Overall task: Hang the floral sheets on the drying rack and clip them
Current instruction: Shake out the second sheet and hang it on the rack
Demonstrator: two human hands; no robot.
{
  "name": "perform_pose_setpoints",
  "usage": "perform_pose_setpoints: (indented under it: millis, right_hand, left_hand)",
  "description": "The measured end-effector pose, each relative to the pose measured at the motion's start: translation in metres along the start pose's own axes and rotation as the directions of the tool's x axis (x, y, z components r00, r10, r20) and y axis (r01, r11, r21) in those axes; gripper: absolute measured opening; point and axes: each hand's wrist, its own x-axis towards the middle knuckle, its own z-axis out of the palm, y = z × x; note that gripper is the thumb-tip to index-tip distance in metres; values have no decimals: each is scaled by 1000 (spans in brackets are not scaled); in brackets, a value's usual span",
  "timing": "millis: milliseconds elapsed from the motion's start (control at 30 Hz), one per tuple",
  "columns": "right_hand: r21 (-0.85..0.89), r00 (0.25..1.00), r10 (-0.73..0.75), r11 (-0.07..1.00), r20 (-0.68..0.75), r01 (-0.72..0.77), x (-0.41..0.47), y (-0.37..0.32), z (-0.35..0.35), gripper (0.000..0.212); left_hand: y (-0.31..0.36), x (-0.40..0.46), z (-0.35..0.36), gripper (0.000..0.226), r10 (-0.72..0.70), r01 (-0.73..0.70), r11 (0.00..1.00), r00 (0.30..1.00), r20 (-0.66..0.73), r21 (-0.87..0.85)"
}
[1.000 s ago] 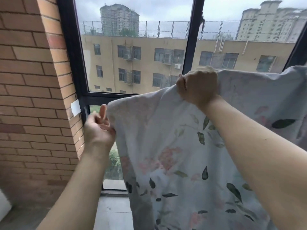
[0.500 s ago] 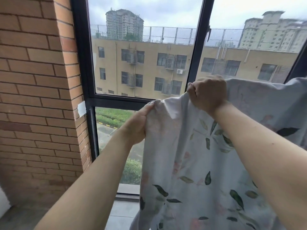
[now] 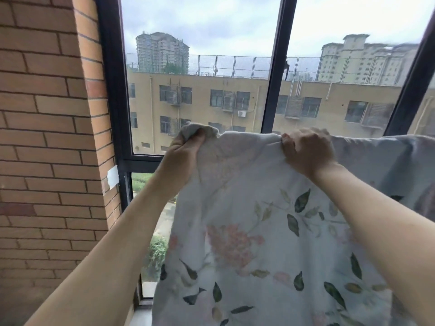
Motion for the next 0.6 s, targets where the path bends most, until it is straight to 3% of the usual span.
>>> perform_pose_setpoints:
  millis: [133, 233, 400, 467, 533, 600]
  right_hand:
    - [-18, 999, 37, 999, -6, -37, 0, -4, -3, 59]
    - [-58, 998, 40, 998, 42, -38, 6, -7, -6, 63]
    - [-38, 992, 86, 996, 89, -83, 2, -8, -11, 62]
    - [-14, 984, 124, 992, 125, -123, 1, -9, -10, 61]
    - [-43, 977, 182, 983, 114, -178, -2, -12, -5, 59]
    - [-62, 965, 254, 966, 70, -250, -10, -21, -4, 53]
  left_hand:
    - [-3, -22, -8, 25, -226, 229, 973, 949, 218, 11]
    - [-24, -45, -4, 12, -273, 305, 952, 864, 423, -9]
    - [-57, -56, 21, 22, -288, 387, 898, 876, 386, -208]
    - [-63, -50, 21, 31, -243, 349, 921, 862, 444, -174]
    - [-70, -37, 16, 19, -219, 292, 956, 771, 598, -27]
    - [-77, -27, 5, 16, -276, 310, 943, 531, 801, 119]
